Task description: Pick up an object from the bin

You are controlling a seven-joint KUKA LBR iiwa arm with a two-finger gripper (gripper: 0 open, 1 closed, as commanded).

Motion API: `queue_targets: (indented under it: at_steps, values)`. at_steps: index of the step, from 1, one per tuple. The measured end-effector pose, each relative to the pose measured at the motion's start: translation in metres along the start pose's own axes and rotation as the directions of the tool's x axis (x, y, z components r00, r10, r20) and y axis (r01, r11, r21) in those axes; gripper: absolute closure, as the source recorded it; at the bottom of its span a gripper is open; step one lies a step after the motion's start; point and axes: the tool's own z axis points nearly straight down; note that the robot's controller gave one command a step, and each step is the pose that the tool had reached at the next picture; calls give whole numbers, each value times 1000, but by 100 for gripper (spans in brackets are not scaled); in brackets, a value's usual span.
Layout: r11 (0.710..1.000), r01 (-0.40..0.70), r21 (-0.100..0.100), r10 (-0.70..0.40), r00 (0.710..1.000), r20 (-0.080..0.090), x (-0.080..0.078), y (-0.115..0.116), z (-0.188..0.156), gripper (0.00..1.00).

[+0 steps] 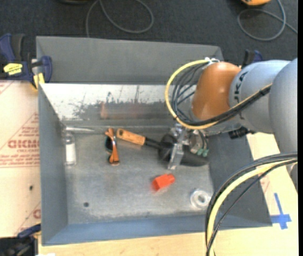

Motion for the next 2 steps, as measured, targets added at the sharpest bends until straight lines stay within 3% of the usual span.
queue_targets:
  at_steps: [2]
  values:
    - [1000, 0, 0, 0, 1000, -2, 1, 0, -17, 100]
